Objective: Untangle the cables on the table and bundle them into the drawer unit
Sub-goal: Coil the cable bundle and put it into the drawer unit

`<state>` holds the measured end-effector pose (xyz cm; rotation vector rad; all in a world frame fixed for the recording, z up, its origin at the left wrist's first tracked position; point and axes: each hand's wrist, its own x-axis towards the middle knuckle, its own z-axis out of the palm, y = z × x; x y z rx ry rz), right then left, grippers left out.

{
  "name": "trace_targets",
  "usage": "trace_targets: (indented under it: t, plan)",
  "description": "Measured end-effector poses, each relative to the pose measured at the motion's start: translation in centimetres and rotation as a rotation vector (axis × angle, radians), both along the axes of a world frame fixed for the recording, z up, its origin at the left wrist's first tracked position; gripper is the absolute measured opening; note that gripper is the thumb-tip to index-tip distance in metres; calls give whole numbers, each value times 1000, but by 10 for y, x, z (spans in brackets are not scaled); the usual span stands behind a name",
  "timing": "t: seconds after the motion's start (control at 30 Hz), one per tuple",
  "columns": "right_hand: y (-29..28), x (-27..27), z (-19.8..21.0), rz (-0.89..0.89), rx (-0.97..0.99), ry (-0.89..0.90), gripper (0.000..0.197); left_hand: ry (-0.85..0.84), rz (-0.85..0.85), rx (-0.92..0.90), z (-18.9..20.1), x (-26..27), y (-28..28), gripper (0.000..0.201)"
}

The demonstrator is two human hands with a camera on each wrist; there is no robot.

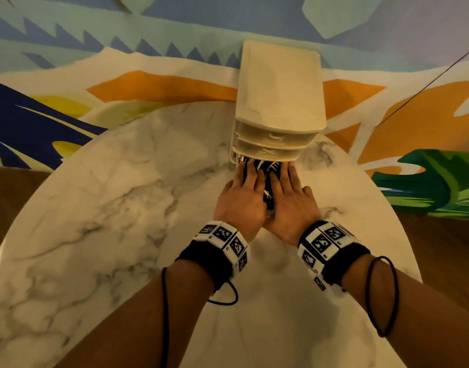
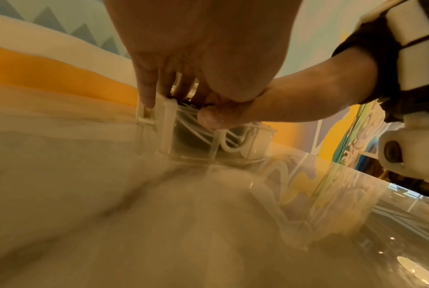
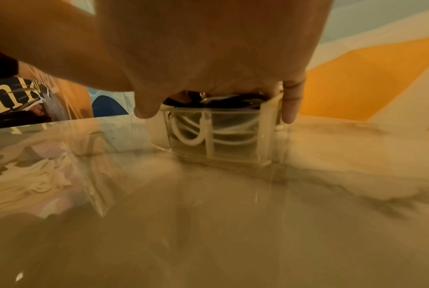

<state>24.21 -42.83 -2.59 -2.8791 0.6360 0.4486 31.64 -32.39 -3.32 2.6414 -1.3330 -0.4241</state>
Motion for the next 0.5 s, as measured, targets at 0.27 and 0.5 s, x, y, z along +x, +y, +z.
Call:
trace_targets:
  t: [0.27,0.5]
  plan:
    - [-9,8,1,-18,82,-47,94,-34,-7,58,11,4,-5,59]
    - [-13,17,0,7,84,-48,96,-70,-20,87,16,13,-10,59]
